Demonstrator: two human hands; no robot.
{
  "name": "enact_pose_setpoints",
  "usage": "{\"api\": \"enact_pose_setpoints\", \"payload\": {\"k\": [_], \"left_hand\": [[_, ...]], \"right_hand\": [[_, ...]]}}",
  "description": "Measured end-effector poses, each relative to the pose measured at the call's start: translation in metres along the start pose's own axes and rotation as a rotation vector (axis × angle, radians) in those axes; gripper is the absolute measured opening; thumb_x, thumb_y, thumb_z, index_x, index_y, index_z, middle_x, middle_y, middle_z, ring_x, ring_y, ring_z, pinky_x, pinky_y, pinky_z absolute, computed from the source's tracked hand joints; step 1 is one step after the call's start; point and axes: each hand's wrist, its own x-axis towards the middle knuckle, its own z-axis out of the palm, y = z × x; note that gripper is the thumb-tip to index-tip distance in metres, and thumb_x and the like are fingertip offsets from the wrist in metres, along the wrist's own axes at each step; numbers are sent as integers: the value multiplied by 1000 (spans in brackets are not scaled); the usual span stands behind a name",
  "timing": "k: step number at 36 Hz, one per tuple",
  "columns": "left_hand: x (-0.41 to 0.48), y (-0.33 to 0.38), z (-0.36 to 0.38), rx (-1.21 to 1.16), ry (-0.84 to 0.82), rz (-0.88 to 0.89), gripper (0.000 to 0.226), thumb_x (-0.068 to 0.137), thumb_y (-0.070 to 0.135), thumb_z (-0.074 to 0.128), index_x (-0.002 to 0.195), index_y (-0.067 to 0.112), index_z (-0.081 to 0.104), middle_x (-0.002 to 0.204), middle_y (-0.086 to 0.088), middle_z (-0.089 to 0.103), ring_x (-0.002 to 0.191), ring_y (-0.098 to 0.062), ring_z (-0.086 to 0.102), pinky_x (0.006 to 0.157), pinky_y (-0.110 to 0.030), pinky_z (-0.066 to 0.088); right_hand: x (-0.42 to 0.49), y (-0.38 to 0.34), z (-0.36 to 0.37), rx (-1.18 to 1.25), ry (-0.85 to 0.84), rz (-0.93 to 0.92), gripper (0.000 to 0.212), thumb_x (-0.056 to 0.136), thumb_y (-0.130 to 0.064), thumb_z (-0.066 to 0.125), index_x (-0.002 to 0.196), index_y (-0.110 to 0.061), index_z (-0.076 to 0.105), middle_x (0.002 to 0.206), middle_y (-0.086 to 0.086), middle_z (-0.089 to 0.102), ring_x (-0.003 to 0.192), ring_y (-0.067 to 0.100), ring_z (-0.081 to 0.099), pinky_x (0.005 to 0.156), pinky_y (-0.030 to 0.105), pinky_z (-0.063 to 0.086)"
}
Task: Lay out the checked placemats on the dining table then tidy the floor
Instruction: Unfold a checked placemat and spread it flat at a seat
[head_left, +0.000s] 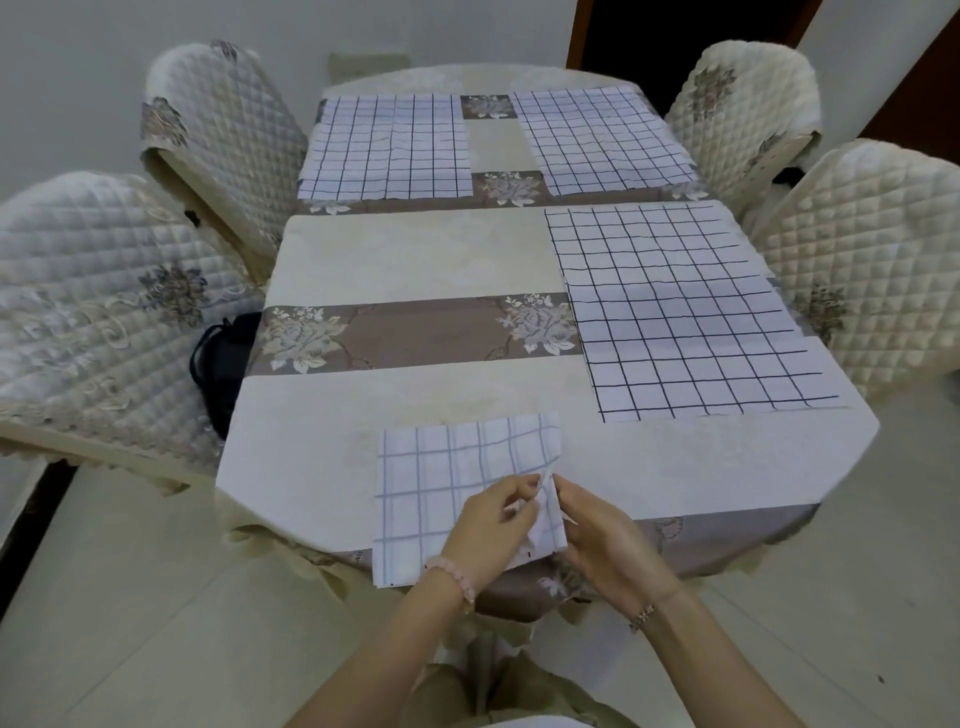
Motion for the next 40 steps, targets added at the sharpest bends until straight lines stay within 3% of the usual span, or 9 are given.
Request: {"api": "enact_pose_setpoints", "payload": {"k": [6,9,13,15,19,26,31,36,40], "left_hand": [[6,-3,-8,-215,75,-47,12,89,14,59,81,7,63,98,13,67,89,9,62,75,-7,48],[7,-7,-18,-246,188,-83,15,89,16,59,76,11,55,76,5,60,74,-9,59,71,-19,48],[10,-13,-46,-284,343,-118,18,92,16,54,74,17,51,77,-8,51,72,-20,48,69,-36,44],[14,-14,-66,-324,434,-132,20,92,14,54,73,17,51,74,-8,49,68,-18,46,61,-31,43],[22,-17,-105,-253,555,-68,19,90,11,58,72,16,53,71,-5,53,68,-16,46,58,-28,40],[35,-9,-146,-128,595,0,19,89,6,57,72,11,52,68,-2,49,63,-8,41,49,-4,34],[45,-17,-154,-55,548,-58,16,89,9,59,73,12,55,76,-5,57,71,-12,49,62,-18,39],[57,-32,-151,-47,590,-144,9,90,10,56,84,3,57,79,-8,55,78,-19,48,62,-19,37],[65,-42,-151,-108,660,-233,10,91,12,53,91,2,56,82,-8,54,83,-19,48,66,-24,38]], "right_hand": [[2,7,0,-161,151,-46,30,87,0,59,114,-11,65,108,10,72,98,23,69,74,29,57],[5,7,-6,-231,235,-37,18,85,-4,63,103,-3,69,104,18,71,96,30,69,77,36,58],[9,3,-24,-244,321,-17,18,85,-12,66,98,-1,70,104,20,71,102,36,65,86,44,55],[11,-2,-34,-261,348,-22,21,84,-14,67,100,-2,70,105,18,71,102,35,65,87,46,55],[13,-19,-51,-278,387,-53,23,86,-16,65,105,-4,68,100,12,71,81,23,65,57,23,55],[26,-53,-62,-329,452,-147,11,87,-12,63,96,-7,67,88,1,66,76,9,59,54,6,50],[47,-61,-69,-394,479,-172,3,84,-18,68,83,-17,71,94,4,71,94,26,65,90,37,52],[58,-60,-69,-367,468,-74,24,86,-25,66,102,-8,69,93,9,69,81,23,63,78,34,51],[59,-50,-73,-371,413,18,34,86,-27,65,112,-7,64,103,14,71,92,32,67,86,45,54]]}}
